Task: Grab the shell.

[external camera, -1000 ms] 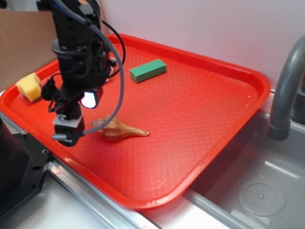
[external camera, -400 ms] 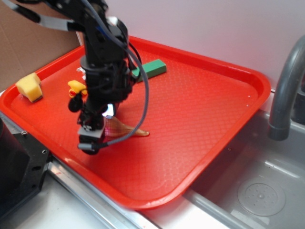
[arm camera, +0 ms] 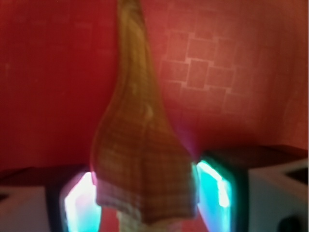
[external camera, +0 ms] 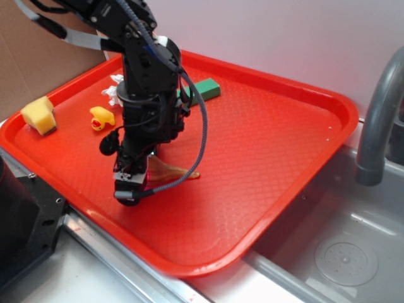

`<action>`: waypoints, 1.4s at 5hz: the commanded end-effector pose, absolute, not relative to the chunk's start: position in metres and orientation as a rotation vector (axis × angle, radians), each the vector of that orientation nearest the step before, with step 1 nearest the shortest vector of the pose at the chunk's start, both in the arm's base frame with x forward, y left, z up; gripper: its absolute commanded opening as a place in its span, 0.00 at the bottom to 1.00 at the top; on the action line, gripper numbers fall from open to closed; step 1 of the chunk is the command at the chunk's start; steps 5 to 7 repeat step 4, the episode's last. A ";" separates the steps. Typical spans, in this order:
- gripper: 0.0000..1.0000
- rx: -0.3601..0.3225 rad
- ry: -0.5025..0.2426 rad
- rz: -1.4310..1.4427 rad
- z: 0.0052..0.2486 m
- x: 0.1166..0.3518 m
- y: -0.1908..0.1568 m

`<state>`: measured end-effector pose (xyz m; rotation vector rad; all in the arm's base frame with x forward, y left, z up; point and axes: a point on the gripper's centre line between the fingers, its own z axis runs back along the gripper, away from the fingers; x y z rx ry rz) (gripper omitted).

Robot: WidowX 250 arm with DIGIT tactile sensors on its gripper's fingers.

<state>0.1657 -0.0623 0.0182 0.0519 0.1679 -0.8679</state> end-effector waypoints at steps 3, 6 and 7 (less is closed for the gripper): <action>0.00 0.110 -0.054 -0.031 0.206 0.150 -0.036; 0.00 0.097 -0.080 0.078 0.244 0.144 -0.014; 0.00 0.097 -0.080 0.078 0.244 0.144 -0.014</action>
